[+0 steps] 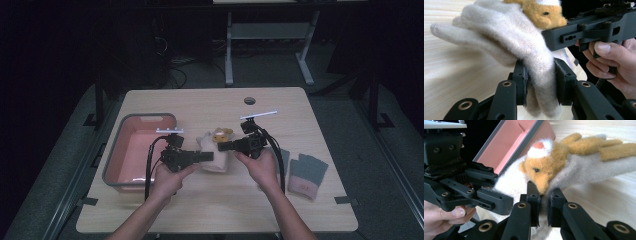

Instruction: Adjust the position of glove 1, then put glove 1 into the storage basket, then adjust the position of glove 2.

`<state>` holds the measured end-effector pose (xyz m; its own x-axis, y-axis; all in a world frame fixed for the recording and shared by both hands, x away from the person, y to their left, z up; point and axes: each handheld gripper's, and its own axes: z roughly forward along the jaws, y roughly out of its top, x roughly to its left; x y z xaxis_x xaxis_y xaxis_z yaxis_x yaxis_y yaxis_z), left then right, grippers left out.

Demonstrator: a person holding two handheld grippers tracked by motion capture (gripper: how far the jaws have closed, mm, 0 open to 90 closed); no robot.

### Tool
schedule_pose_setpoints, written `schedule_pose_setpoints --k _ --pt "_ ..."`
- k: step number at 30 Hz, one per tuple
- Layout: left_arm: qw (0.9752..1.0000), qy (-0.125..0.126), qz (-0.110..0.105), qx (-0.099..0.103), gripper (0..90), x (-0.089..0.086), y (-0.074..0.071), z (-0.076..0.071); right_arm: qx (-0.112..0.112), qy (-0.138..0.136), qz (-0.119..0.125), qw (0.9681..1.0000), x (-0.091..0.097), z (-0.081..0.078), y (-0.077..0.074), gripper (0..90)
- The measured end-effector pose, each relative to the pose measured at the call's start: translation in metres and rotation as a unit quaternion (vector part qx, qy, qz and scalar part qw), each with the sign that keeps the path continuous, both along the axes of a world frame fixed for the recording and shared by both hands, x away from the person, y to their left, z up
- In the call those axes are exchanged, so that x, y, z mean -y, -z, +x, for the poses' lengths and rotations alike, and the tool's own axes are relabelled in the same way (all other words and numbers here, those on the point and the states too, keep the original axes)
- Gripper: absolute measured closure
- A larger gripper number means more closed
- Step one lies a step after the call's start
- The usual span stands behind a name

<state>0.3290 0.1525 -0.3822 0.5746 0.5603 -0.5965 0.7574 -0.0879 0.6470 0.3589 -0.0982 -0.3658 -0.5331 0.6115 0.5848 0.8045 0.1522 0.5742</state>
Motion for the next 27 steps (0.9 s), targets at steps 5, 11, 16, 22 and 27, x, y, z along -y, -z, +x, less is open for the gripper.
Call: schedule_pose_setpoints --k 5,11,16,22,27 --pt "1.0000 -0.001 0.000 0.001 66.6 -0.002 -0.003 -0.002 0.001 -0.001 0.002 1.0000 -0.001 -0.002 -0.001 82.3" --pt "1.0000 0.003 -0.005 0.007 66.6 -0.004 -0.008 -0.001 0.003 -0.003 0.004 1.0000 -0.003 -0.002 -0.006 82.2" --pt "0.9999 0.002 -0.002 0.011 66.6 -0.004 -0.012 0.000 0.003 -0.005 0.007 1.0000 -0.002 0.000 -0.010 82.3" --pt "0.9999 0.003 0.000 0.011 66.7 -0.007 -0.017 0.001 0.006 -0.006 0.011 0.9999 -0.003 0.001 -0.013 82.3" --pt "0.9999 0.000 -0.001 0.016 66.7 -0.009 -0.022 0.001 0.011 -0.009 0.010 0.9998 -0.005 0.003 -0.018 82.3"
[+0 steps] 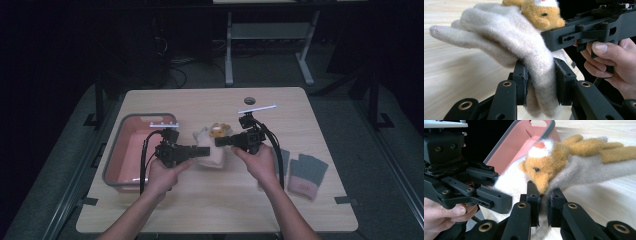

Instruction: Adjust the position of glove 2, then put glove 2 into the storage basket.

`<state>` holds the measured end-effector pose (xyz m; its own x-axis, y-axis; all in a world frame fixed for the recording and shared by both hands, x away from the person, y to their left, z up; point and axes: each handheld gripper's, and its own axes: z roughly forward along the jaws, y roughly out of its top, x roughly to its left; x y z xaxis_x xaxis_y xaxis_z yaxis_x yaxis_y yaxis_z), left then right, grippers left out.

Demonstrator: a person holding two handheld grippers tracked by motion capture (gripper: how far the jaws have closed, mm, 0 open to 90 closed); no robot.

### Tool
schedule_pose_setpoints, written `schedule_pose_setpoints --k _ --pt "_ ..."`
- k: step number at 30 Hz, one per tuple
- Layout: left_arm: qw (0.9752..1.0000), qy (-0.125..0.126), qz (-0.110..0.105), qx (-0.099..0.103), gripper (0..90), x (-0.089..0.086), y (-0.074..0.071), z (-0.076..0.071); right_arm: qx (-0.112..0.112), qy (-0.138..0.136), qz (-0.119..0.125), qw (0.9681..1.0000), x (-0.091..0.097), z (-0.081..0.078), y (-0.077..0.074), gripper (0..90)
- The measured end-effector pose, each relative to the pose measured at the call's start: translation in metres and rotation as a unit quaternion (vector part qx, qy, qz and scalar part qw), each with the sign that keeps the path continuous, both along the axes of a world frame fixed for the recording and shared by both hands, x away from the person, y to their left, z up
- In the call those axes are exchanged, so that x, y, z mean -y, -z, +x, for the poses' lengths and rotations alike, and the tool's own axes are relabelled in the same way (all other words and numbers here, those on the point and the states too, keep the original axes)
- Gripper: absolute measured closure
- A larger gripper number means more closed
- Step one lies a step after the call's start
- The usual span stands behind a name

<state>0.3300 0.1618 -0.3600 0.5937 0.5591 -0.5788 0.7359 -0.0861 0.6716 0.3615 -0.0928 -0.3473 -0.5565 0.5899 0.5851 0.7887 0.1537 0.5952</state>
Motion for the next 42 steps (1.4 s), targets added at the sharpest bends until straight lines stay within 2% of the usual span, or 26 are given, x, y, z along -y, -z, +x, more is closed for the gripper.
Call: schedule_pose_setpoints --k 8,19,27,30,38,42 --pt "0.9999 -0.008 -0.010 -0.001 66.8 -0.013 -0.005 0.002 0.004 -0.008 -0.001 1.0000 -0.011 0.005 -0.008 82.3" --pt "0.9996 -0.023 -0.015 0.009 66.9 -0.036 -0.023 0.003 0.015 -0.020 0.005 0.9997 -0.034 0.012 -0.024 82.2" --pt "0.9994 -0.031 -0.017 0.005 66.9 -0.053 -0.032 0.008 0.014 -0.026 0.013 0.9995 -0.049 0.020 -0.032 82.2" --pt "0.9991 -0.038 -0.022 -0.002 66.9 -0.061 -0.035 0.009 0.016 -0.030 0.015 0.9993 -0.056 0.023 -0.035 82.2" --pt "0.9986 -0.049 -0.019 0.010 66.9 -0.082 -0.045 0.010 0.021 -0.040 0.026 0.9986 -0.076 0.031 -0.043 82.2" --pt "0.9979 -0.057 -0.025 0.014 67.1 -0.095 -0.047 0.008 0.021 -0.048 0.037 0.9979 -0.087 0.034 -0.047 82.2"
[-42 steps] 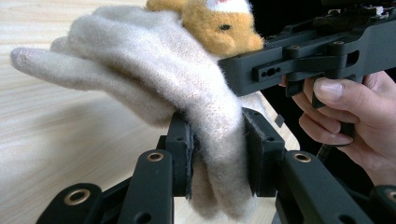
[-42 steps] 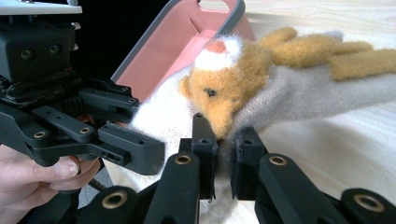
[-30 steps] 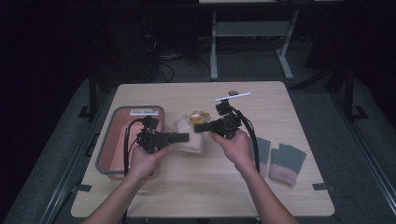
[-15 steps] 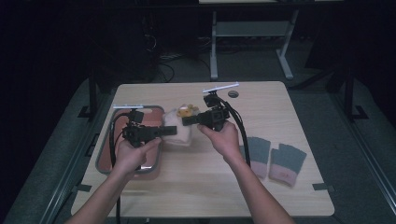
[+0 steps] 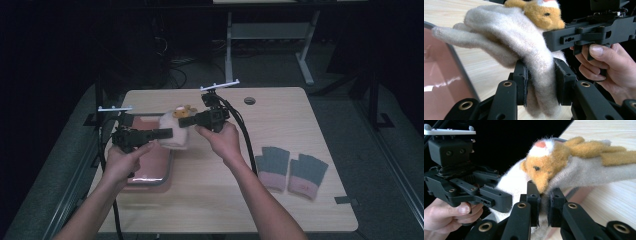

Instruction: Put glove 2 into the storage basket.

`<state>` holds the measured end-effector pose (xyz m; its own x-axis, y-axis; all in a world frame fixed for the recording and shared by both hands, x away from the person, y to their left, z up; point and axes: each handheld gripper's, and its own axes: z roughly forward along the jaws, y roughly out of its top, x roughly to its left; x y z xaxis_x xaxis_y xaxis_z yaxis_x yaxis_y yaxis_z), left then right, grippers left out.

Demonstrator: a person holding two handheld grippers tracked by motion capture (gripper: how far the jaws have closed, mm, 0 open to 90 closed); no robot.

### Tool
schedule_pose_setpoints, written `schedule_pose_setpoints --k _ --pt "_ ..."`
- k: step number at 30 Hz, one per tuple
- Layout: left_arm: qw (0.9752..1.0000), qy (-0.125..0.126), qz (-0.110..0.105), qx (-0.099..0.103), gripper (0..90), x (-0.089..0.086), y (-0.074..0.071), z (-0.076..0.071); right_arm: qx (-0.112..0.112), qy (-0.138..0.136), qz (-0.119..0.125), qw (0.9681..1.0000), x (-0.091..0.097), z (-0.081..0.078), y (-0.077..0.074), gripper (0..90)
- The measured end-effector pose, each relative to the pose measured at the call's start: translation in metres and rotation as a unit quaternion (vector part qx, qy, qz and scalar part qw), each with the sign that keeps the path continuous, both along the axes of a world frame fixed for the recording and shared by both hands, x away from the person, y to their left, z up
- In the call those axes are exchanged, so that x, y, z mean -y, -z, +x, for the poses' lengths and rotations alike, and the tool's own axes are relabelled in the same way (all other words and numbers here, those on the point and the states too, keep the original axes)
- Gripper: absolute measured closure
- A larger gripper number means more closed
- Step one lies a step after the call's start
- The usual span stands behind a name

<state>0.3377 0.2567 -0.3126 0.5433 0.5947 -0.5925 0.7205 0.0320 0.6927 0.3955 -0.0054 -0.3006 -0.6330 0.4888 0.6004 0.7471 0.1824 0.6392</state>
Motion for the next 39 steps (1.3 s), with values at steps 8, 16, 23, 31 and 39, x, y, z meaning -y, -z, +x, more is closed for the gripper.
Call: schedule_pose_setpoints --k 8,16,23,31,39 --pt "0.9998 -0.018 0.001 -0.005 67.2 -0.029 0.001 -0.006 -0.002 -0.018 0.002 0.9998 -0.031 0.004 0.001 82.3" --pt "0.9994 -0.035 -0.001 -0.007 67.2 -0.052 0.003 -0.010 -0.008 -0.034 0.000 0.9994 -0.057 0.009 0.003 82.2" --pt "0.9991 -0.042 0.004 -0.011 67.2 -0.065 0.004 -0.014 -0.010 -0.044 -0.003 0.9990 -0.074 0.009 0.004 82.2" --pt "0.9982 -0.050 0.010 -0.032 67.1 -0.079 0.019 -0.011 -0.033 -0.050 0.009 0.9981 -0.089 0.015 0.024 82.1" --pt "0.9965 -0.058 0.021 -0.056 67.2 -0.089 0.037 -0.008 -0.068 -0.055 0.017 0.9960 -0.101 0.023 0.050 82.1"
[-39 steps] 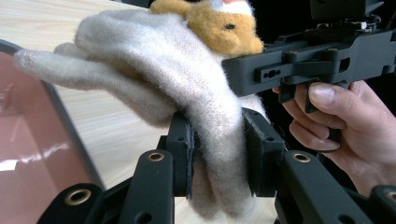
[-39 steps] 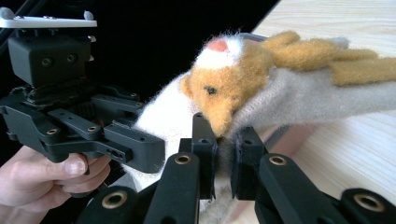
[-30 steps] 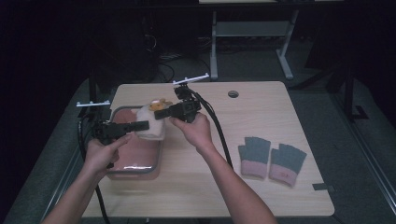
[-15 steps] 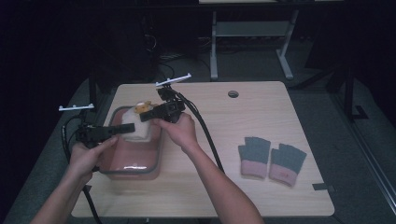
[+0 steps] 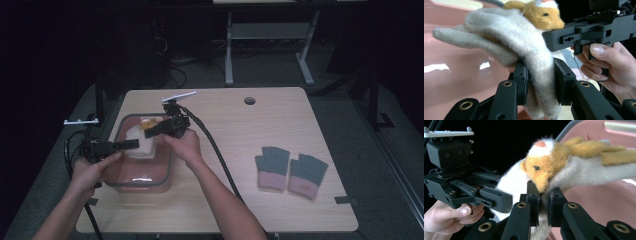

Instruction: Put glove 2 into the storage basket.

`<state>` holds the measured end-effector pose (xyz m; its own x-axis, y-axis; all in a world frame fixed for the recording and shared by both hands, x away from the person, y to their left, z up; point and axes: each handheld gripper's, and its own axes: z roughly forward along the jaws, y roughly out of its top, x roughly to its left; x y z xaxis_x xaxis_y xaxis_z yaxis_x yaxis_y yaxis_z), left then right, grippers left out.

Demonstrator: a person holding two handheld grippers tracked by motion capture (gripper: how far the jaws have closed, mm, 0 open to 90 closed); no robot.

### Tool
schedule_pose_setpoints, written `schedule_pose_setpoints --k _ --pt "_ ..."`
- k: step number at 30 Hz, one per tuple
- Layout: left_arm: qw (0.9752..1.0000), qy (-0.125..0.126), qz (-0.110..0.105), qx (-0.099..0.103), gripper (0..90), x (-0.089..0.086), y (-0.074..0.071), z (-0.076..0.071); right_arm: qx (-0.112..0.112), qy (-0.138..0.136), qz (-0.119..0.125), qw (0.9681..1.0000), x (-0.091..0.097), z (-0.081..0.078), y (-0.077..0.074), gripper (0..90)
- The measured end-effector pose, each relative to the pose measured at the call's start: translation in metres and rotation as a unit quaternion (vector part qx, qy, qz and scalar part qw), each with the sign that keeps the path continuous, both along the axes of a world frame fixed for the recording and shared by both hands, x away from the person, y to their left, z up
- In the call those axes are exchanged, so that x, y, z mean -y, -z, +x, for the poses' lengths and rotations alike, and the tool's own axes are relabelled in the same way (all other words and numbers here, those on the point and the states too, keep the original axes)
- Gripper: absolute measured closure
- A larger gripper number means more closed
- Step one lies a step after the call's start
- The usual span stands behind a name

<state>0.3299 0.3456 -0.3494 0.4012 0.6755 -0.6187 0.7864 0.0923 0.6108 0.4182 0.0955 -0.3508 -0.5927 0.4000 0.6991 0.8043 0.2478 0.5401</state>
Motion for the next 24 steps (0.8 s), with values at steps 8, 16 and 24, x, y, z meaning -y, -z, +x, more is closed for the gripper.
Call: schedule_pose_setpoints --k 8,16,24 --pt "0.9996 0.004 0.020 -0.020 67.5 0.001 0.014 0.002 -0.030 0.001 0.005 0.9995 -0.002 0.003 0.024 82.2" --pt "0.9975 0.005 0.057 -0.042 67.5 0.006 0.027 0.003 -0.051 -0.004 -0.013 0.9986 -0.005 0.004 0.046 82.2" --pt "0.9956 0.003 0.076 -0.055 67.4 0.007 0.036 0.002 -0.054 -0.007 -0.039 0.9978 -0.011 0.003 0.055 81.5"
